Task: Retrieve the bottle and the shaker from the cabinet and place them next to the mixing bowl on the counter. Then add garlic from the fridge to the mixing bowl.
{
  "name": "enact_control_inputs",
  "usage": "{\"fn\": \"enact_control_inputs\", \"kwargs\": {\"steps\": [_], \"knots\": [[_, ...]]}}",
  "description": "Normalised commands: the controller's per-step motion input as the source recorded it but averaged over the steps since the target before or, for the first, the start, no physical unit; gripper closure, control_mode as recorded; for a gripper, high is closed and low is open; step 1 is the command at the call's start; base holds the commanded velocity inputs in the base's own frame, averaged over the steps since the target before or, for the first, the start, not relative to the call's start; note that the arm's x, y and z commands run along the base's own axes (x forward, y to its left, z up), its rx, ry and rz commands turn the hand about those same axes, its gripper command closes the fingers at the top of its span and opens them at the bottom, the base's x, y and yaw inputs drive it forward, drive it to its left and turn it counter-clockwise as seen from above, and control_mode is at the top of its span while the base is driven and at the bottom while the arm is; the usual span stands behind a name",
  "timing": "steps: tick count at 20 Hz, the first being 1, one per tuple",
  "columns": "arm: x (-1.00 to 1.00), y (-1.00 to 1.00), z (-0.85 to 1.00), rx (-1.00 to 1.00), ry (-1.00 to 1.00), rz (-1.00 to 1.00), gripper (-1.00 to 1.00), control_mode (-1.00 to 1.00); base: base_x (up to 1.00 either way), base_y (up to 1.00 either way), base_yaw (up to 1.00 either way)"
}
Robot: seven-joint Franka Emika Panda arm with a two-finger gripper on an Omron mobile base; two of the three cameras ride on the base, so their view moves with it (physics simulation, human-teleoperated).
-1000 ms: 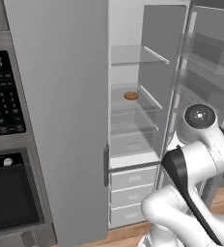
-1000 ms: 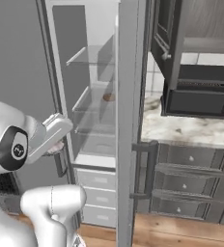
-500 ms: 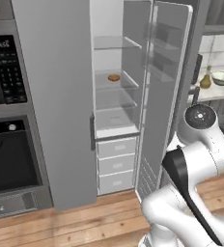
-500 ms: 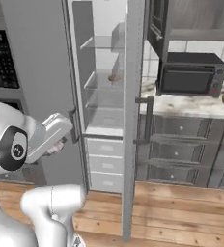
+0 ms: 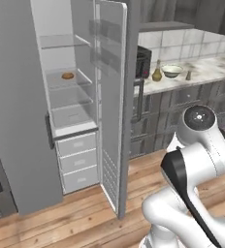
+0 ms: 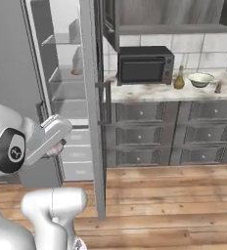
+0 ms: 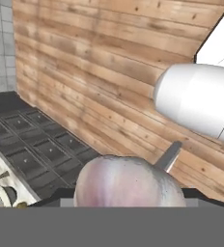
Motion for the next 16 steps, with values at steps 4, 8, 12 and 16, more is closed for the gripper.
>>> {"fn": "enact_control_inputs", "kwargs": {"steps": [4,8,12,16], "knots": [[0.0,0.0,0.0,0.0,0.0,0.0,1.0,1.0,0.39,-0.75,-0.19],[0.0,0.0,0.0,0.0,0.0,0.0,1.0,1.0,0.7,-0.63,-0.1],[0.0,0.0,0.0,0.0,0.0,0.0,1.0,1.0,0.93,-0.41,-0.01],[0.0,0.0,0.0,0.0,0.0,0.0,1.0,1.0,0.94,-0.5,0.0]]}}
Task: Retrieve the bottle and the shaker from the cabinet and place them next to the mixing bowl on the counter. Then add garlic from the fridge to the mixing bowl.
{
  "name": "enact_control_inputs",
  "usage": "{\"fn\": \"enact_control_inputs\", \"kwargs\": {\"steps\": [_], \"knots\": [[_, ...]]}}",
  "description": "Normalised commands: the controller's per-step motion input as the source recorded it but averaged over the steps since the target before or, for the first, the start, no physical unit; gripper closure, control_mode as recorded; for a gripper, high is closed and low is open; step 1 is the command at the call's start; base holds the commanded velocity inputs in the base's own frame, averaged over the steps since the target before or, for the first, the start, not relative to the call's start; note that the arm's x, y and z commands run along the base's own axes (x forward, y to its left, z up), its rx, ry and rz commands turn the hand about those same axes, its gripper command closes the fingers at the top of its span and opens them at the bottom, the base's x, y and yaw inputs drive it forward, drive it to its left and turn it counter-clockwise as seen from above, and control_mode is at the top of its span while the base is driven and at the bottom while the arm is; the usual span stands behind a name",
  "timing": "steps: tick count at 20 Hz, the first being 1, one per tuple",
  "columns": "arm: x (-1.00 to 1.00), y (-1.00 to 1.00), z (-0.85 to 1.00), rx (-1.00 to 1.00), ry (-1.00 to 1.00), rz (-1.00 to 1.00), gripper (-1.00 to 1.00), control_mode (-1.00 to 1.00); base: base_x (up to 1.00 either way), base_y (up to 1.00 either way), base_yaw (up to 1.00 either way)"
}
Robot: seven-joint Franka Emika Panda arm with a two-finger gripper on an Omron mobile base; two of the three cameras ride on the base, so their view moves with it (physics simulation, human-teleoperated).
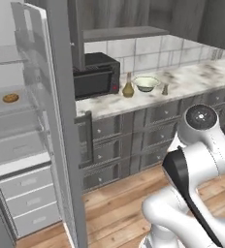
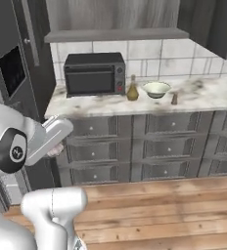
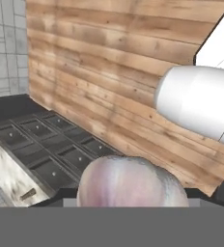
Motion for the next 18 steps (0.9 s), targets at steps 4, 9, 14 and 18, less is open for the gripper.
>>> {"fn": "enact_control_inputs", "kwargs": {"steps": [4,9,14,18], "knots": [[0.0,0.0,0.0,0.0,0.0,0.0,1.0,1.0,0.85,-0.63,0.0],[0.0,0.0,0.0,0.0,0.0,0.0,1.0,1.0,0.81,-0.66,0.0],[0.0,0.0,0.0,0.0,0.0,0.0,1.0,1.0,0.8,-0.54,0.0],[0.0,0.0,0.0,0.0,0.0,0.0,1.0,1.0,0.68,-0.13,0.0]]}}
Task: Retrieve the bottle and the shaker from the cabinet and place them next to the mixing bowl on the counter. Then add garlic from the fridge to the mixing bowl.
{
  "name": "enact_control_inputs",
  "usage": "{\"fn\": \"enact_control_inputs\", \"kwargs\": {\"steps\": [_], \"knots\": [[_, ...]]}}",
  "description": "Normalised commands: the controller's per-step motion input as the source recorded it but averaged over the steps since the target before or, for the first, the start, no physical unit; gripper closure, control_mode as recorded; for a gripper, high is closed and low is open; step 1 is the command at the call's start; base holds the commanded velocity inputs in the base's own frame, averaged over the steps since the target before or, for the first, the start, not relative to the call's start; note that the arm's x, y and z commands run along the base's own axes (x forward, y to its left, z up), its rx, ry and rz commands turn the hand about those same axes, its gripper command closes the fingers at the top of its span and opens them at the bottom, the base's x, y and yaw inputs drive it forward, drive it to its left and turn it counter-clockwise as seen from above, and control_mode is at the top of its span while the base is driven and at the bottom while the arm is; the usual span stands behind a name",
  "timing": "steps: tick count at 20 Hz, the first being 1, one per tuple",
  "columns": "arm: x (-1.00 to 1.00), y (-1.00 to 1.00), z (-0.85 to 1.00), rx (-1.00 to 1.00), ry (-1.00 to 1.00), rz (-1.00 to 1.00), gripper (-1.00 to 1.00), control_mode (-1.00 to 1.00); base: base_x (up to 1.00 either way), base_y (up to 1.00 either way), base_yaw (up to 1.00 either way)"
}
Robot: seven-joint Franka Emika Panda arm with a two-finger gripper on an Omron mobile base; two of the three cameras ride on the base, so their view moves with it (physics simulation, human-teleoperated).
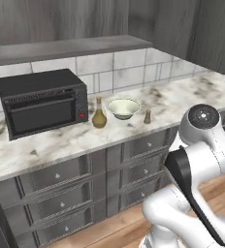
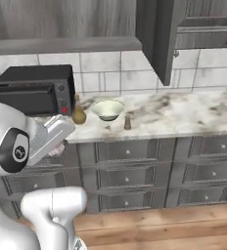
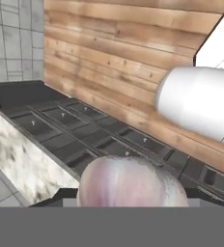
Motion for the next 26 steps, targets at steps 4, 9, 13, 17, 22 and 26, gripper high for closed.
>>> {"fn": "enact_control_inputs", "kwargs": {"steps": [4,9,13,17,22,26], "knots": [[0.0,0.0,0.0,0.0,0.0,0.0,1.0,1.0,0.67,0.0,0.0],[0.0,0.0,0.0,0.0,0.0,0.0,1.0,1.0,0.77,-0.13,0.0],[0.0,0.0,0.0,0.0,0.0,0.0,1.0,1.0,0.75,-0.43,0.0],[0.0,0.0,0.0,0.0,0.0,0.0,1.0,1.0,0.67,-0.36,0.0],[0.0,0.0,0.0,0.0,0.0,0.0,1.0,1.0,0.59,-0.23,0.0],[0.0,0.0,0.0,0.0,0.0,0.0,1.0,1.0,0.17,-0.1,0.0]]}}
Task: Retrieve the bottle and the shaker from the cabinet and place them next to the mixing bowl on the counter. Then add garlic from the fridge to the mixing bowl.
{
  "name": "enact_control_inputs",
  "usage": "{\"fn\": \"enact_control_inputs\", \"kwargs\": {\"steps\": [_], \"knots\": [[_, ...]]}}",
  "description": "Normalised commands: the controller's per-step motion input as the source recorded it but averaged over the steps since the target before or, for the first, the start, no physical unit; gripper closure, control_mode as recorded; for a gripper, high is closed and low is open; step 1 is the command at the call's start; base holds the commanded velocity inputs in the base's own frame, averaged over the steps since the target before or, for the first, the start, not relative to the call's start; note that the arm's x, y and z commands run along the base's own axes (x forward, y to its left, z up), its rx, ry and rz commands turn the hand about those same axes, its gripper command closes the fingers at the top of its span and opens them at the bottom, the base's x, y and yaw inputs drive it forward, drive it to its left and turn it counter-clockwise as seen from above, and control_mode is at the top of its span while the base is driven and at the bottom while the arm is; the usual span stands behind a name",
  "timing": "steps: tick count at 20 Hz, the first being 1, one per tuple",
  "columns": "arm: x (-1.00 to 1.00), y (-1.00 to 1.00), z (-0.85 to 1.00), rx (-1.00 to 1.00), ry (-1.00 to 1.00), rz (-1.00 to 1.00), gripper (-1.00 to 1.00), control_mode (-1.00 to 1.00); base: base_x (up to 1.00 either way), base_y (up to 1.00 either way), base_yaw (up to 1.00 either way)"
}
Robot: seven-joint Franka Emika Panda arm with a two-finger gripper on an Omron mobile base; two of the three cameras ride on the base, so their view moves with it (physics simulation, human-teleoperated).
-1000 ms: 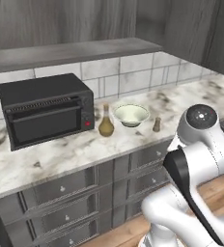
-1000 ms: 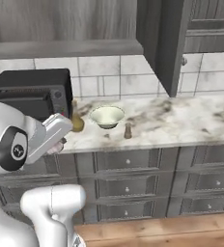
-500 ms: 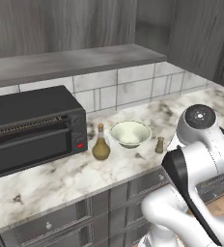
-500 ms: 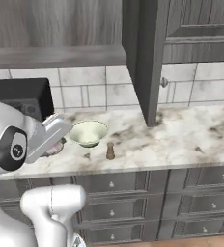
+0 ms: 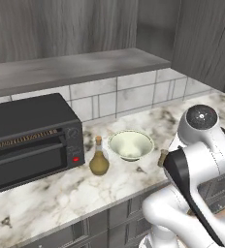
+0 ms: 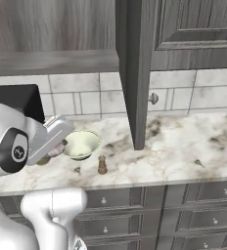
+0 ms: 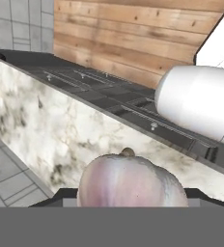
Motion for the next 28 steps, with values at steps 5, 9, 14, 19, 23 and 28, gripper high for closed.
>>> {"fn": "enact_control_inputs", "kwargs": {"steps": [5,9,14,19,23,28], "knots": [[0.03,0.0,-0.03,0.0,0.0,0.03,1.0,-1.0,0.0,0.0,0.0],[0.42,0.0,-0.11,0.03,0.0,0.15,1.0,-1.0,0.0,0.0,0.0],[0.69,0.2,-0.25,0.01,0.0,0.17,1.0,-1.0,0.0,0.0,0.0],[0.81,0.21,-0.46,0.0,0.04,0.11,1.0,-1.0,0.0,0.0,0.0],[0.85,0.0,-0.58,0.0,0.11,0.14,1.0,-1.0,0.0,0.0,0.0],[0.68,0.01,-0.62,0.0,0.13,0.13,1.0,-1.0,0.0,0.0,0.0]]}}
